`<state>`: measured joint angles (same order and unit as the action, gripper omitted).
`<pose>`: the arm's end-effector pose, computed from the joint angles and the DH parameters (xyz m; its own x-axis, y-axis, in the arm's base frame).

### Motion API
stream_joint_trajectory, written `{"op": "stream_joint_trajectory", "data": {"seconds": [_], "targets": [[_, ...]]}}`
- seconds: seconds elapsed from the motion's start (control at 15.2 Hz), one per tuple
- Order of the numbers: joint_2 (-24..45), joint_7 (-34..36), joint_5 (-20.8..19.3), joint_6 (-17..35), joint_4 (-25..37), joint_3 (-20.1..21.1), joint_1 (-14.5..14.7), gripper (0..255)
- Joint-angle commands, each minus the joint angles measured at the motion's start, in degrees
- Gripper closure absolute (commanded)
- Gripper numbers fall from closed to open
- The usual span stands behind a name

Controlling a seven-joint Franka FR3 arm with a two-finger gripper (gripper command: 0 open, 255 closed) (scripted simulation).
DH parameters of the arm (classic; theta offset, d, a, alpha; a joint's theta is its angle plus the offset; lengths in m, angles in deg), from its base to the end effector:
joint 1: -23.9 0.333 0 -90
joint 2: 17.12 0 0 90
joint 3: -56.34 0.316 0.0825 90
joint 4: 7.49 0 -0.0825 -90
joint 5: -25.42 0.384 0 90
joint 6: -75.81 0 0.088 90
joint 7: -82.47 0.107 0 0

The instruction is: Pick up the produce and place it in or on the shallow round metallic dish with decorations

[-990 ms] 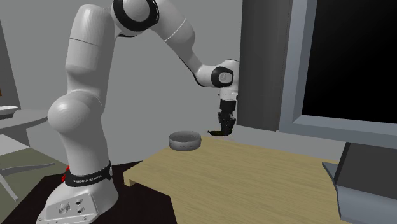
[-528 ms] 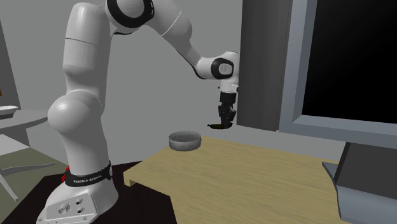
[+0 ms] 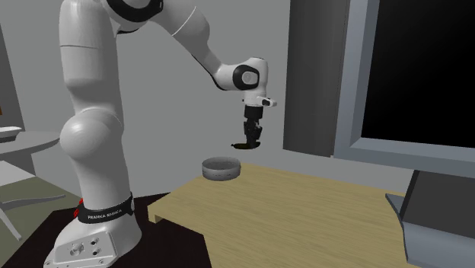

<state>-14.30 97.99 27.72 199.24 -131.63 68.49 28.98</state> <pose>0.5112 0.1597 0.3680 0.9975 0.0076 -0.0702 0.0059 -0.9997 -0.0246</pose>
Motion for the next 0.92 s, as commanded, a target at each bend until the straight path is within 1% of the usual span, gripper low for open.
{"op": "stream_joint_trajectory", "data": {"seconds": [0.0, 0.4, 0.86], "targets": [[-3.0, 1.4, 0.9, 1.0, -3.9, 1.0, 1.0, 255], [-11.1, 6.7, 4.3, 1.8, -12.3, 4.7, 4.8, 255], [-7.6, 7.1, 3.6, 7.6, -14.6, 5.1, 4.7, 255]]}}
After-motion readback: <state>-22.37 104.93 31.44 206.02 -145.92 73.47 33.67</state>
